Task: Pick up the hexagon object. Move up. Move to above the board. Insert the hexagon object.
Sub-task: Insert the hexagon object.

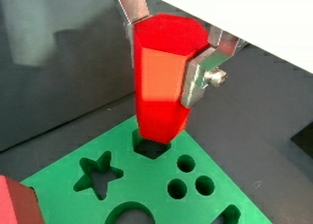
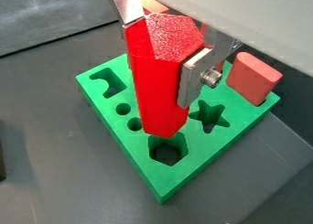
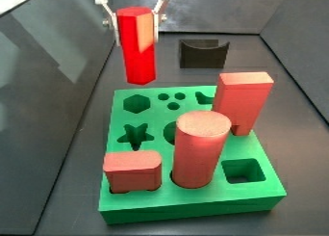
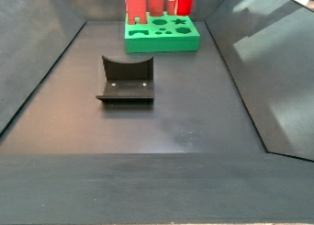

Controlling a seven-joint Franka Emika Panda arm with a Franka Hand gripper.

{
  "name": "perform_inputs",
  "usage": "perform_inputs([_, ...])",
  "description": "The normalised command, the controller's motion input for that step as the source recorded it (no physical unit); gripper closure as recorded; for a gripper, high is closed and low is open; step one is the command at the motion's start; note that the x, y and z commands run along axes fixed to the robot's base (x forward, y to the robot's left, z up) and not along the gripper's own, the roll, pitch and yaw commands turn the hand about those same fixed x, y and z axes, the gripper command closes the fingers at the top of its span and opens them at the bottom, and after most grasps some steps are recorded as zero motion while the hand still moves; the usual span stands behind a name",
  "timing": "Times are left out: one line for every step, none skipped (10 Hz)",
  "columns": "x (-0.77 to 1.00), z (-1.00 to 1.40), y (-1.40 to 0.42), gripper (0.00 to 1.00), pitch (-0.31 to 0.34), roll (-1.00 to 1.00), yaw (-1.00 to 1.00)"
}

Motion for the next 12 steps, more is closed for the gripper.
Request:
perform_inputs([0.01, -0.34, -0.05, 1.0, -0.101, 0.0, 0.01])
perform_inputs([0.0, -0.25, -0.08, 1.0, -0.08, 0.01, 0.05])
perform_inputs([0.0, -0.01, -0.03, 1.0, 0.0, 0.0, 0.0])
perform_inputs([0.0, -0.48, 0.0, 1.0, -0.01, 0.14, 0.0])
perform_inputs([0.0, -0.42, 0.0, 1.0, -0.006, 0.16, 0.01])
perform_inputs([-0.01, -0.35, 0.0, 1.0, -0.007, 0.14, 0.03])
perform_inputs([0.0, -0.06, 0.0, 1.0, -0.026, 0.0, 0.0])
perform_inputs([0.0, -0.36, -0.01, 1.0, -0.074, 0.03, 0.0])
perform_inputs([0.0, -0.29, 0.0, 1.0, -0.077, 0.01, 0.0])
perform_inputs([0.0, -0.25, 0.0, 1.0, -0.04, 0.05, 0.0])
perform_inputs([0.0, -0.12, 0.0, 1.0, -0.021, 0.01, 0.0])
perform_inputs([0.0, -0.14, -0.01, 1.0, -0.009, 0.04, 0.0])
